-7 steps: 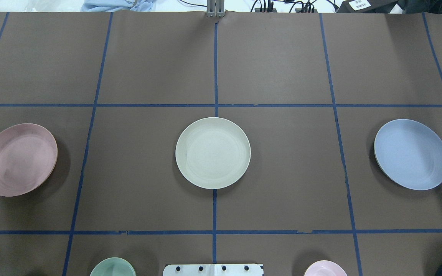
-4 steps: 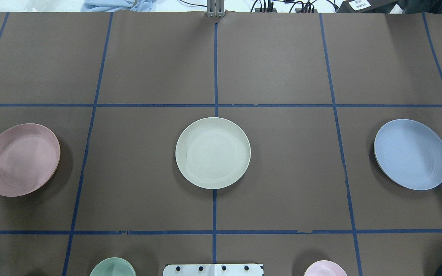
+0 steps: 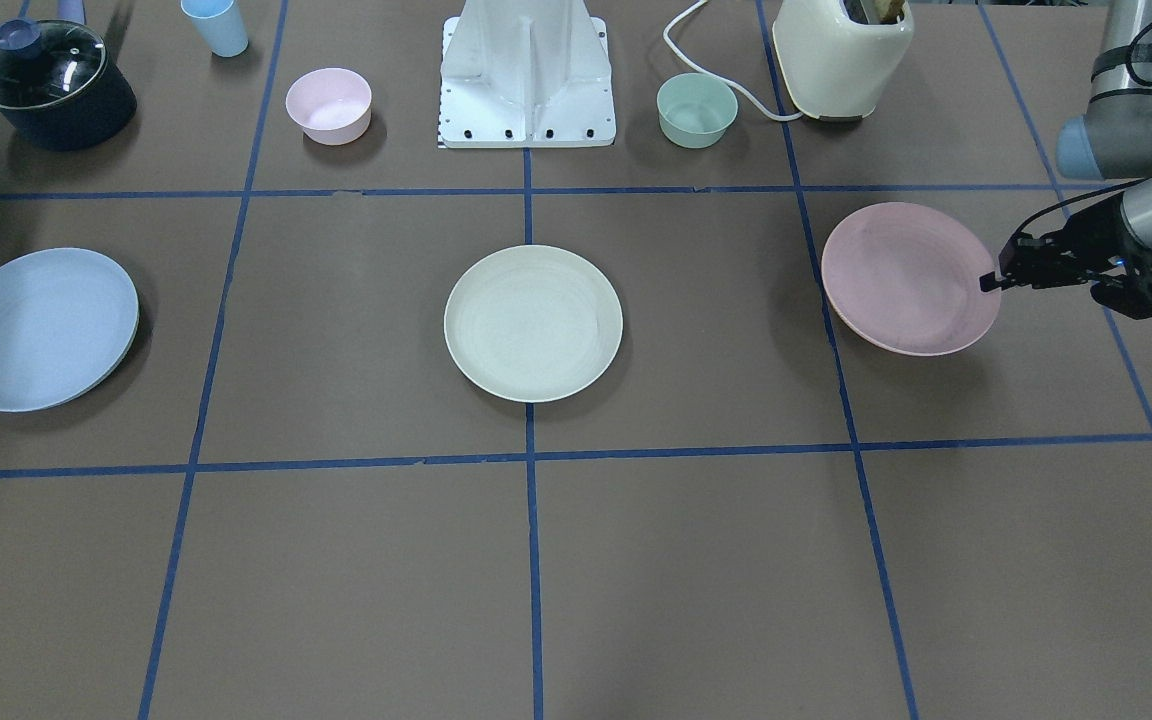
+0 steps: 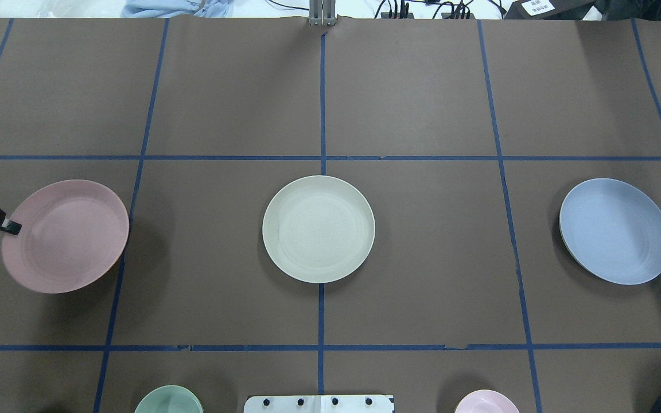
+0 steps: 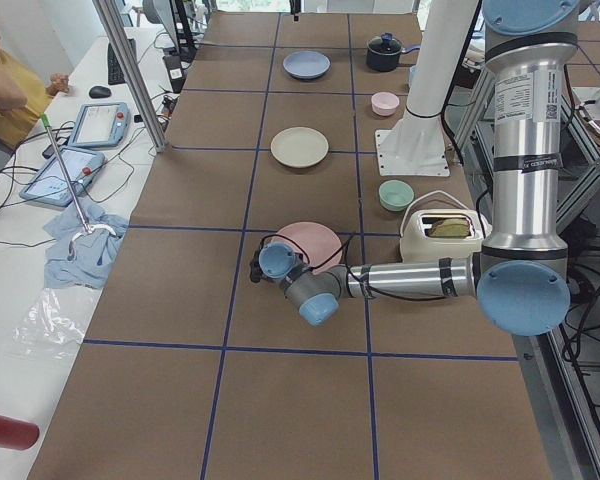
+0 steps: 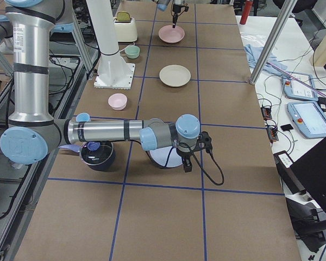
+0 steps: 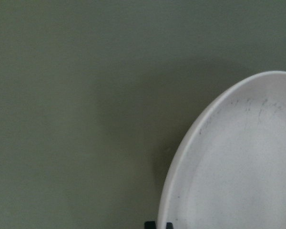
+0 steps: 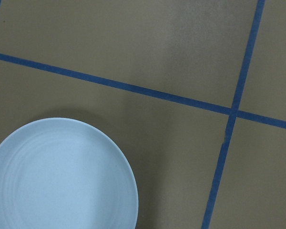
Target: Stack three plates with pink and blue
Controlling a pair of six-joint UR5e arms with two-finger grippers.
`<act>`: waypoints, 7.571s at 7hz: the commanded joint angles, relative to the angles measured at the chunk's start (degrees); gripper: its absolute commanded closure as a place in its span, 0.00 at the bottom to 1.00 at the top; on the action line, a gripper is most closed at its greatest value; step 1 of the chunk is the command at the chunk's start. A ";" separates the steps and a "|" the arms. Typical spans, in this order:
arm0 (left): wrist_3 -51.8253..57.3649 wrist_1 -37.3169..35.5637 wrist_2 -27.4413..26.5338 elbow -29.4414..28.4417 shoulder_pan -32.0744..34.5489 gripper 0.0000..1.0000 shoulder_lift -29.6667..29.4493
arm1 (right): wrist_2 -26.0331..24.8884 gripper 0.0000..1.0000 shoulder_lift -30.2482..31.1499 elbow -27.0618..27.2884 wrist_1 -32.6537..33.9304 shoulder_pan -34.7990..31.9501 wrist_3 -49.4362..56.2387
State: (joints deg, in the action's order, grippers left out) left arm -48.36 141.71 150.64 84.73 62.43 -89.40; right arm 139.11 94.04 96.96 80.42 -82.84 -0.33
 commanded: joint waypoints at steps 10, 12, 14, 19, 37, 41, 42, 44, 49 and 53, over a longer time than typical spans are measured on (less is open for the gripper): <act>-38.31 -6.09 -25.44 6.23 -28.58 1.00 -27.39 | 0.28 0.00 -0.08 -0.02 0.00 0.05 -0.02; -32.26 -10.03 -29.60 5.79 -29.73 1.00 -28.71 | 0.37 0.00 -0.08 0.07 0.00 0.05 -0.11; -32.15 -11.11 -29.70 5.62 -30.26 1.00 -29.07 | 0.37 0.00 0.01 0.07 0.00 0.05 -0.02; -32.15 -11.28 -29.61 5.97 -27.73 0.68 -29.16 | 1.24 0.00 -0.08 -0.19 0.09 0.31 -0.11; -28.28 -13.48 -29.61 6.23 -20.24 0.63 -28.37 | 3.18 0.52 -1.22 -17.51 -25.49 14.82 -22.17; -28.28 -13.57 -29.61 6.23 -20.24 0.62 -28.37 | 3.18 1.00 -1.31 -16.99 -25.49 14.82 -22.26; -28.28 -13.57 -29.61 6.23 -20.15 0.62 -28.37 | 3.44 1.00 -1.49 -14.80 -25.49 14.73 -22.69; -28.28 -13.57 -29.52 6.32 -20.15 0.62 -28.37 | 5.62 1.00 -1.49 -11.02 -25.49 14.73 -26.64; -25.14 -13.48 -29.00 6.76 -18.40 0.62 -27.05 | 4.18 1.00 -14.53 -1.43 -25.58 25.68 -60.13; -23.36 -13.39 -29.08 6.32 -17.69 0.62 -25.91 | -18.12 1.00 -25.82 2.88 -24.88 47.38 -86.56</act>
State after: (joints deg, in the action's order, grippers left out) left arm -71.83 128.29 121.52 91.15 44.65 -115.44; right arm 127.19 70.59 99.26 55.30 -41.76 -80.85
